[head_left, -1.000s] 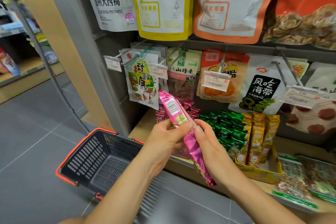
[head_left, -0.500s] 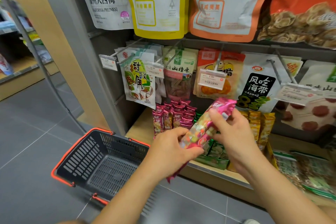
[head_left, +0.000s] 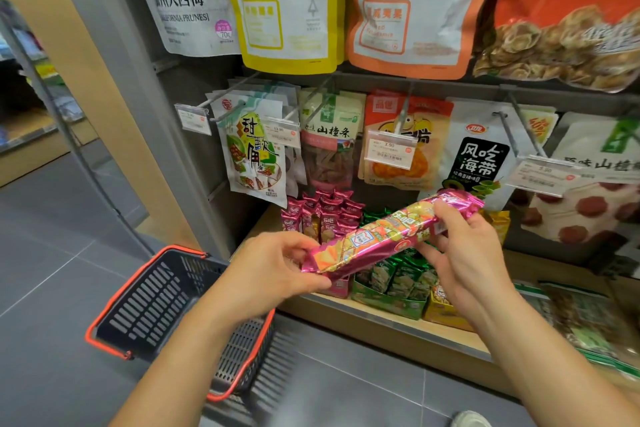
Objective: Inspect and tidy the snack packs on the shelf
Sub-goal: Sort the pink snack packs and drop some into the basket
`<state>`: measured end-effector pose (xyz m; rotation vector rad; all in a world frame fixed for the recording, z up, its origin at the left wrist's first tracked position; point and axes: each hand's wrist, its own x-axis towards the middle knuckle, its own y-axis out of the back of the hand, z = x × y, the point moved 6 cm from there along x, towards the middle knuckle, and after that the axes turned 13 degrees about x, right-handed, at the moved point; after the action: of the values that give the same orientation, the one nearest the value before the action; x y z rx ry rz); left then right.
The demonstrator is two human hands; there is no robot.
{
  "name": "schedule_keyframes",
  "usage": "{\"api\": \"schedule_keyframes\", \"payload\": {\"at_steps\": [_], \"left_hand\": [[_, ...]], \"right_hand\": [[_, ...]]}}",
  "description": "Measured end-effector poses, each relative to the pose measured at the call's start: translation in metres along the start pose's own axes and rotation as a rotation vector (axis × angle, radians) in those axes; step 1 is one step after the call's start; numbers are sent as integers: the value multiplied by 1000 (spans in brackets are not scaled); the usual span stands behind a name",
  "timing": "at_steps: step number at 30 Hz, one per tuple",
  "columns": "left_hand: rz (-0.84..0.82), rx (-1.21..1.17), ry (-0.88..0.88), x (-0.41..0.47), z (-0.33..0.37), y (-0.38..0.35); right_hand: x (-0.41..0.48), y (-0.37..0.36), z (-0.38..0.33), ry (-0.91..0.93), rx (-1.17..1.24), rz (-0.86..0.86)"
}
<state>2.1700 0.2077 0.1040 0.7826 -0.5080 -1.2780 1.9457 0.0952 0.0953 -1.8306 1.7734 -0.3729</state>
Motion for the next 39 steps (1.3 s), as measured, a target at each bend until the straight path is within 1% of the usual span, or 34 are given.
{"api": "schedule_keyframes", "payload": {"at_steps": [3, 6, 9, 10, 12, 14, 16, 18, 22, 24, 28, 31, 36, 38, 39], "left_hand": [[82, -187, 15, 1, -3, 11], [159, -360, 49, -1, -14, 22], [109, -687, 119, -2, -25, 23], [88, -751, 131, -2, -27, 22], [64, -808, 137, -1, -26, 21], [78, -811, 131, 1, -24, 20], [143, -720, 132, 2, -27, 19], [201, -638, 137, 2, -27, 18], [260, -665, 137, 4, -30, 17], [268, -641, 119, 5, -30, 17], [210, -499, 70, 7, -29, 17], [174, -263, 33, 9, -28, 17], [142, 369, -105, 8, -19, 3], [143, 497, -200, 7, -9, -8], [138, 503, -246, 6, -3, -14]], "right_hand": [[2, 2, -4, -37, 66, -43], [3, 5, -6, -97, -32, -113], [1, 5, -4, -122, -227, -173], [0, 5, -4, -116, -251, -177], [-1, 5, -5, -113, -215, -176], [-3, 4, -4, -126, -177, -173], [-4, 2, -3, -142, -181, -164], [-5, 3, 0, -146, -234, -141], [-4, 6, 2, -154, -253, -110], [-5, 6, 4, -179, -208, -112], [-6, 0, 5, -185, -180, -180], [-7, -4, 4, -157, -179, -254], [-10, -10, 1, -101, -320, -411], [-12, -14, 0, -50, -427, -476], [-13, -16, 0, -18, -483, -501]]}}
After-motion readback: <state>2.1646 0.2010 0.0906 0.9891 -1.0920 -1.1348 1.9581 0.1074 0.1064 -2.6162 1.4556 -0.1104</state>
